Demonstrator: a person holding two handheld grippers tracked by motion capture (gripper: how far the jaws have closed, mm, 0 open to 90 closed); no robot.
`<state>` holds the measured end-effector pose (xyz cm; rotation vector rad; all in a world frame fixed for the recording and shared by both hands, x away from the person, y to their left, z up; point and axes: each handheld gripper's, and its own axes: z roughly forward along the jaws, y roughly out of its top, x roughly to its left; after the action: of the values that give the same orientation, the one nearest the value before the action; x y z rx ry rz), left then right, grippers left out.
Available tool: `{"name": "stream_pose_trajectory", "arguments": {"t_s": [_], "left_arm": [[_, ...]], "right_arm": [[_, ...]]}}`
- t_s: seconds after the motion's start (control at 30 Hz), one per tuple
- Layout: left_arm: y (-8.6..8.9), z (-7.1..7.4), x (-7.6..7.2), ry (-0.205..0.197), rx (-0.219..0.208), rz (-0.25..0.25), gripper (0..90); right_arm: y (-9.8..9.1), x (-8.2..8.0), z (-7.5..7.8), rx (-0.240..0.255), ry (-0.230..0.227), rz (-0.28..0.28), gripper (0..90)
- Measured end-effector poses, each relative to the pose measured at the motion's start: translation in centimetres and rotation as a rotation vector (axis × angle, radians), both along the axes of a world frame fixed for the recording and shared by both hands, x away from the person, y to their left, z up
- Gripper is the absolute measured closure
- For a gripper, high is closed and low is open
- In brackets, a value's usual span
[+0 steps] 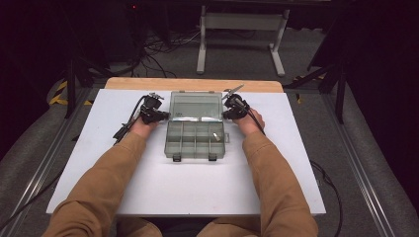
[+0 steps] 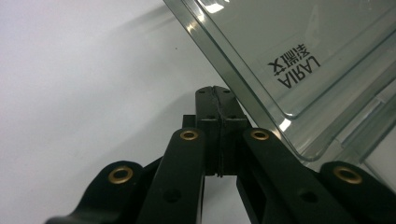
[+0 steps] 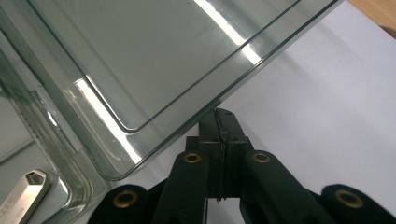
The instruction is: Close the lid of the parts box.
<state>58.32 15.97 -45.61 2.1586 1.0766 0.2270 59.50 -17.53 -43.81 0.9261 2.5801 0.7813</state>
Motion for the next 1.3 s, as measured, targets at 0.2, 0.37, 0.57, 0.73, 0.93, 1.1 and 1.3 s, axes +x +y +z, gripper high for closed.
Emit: {"name": "stream_pose_trajectory", "arguments": {"t_s": [0.2, 0.37, 0.57, 0.73, 0.93, 1.1, 1.3], "left_arm": [[-0.1, -0.1, 0.0, -0.012, -0.005, 0.010, 90.0], [-0.1, 0.3, -0.2, -0.046, 0.003, 0.020, 90.0], [-0.1, 0.8, -0.4, -0.080, -0.008, 0.032, 90.0], [-0.1, 1.2, -0.6, -0.096, -0.021, 0.036, 90.0], [0.0, 1.5, -0.7, -0.117, -0.032, 0.036, 90.0], [0.0, 1.7, -0.8, -0.126, -0.043, 0.040, 90.0], [0.1, 2.1, -1.0, -0.130, -0.050, 0.029, 90.0]], "right_arm": [[0.0, 0.0, 0.0, 0.011, -0.005, -0.011, 90.0], [-0.3, 0.0, 0.3, 0.039, -0.022, -0.019, 90.0], [-0.4, -0.1, 0.8, 0.068, -0.047, -0.018, 90.0], [-0.5, -0.3, 1.3, 0.087, -0.063, -0.024, 90.0], [-0.6, -0.5, 1.8, 0.106, -0.083, -0.019, 90.0], [-0.7, -0.7, 2.1, 0.114, -0.097, -0.013, 90.0], [-0.8, -0.9, 2.5, 0.129, -0.104, -0.007, 90.0]]}}
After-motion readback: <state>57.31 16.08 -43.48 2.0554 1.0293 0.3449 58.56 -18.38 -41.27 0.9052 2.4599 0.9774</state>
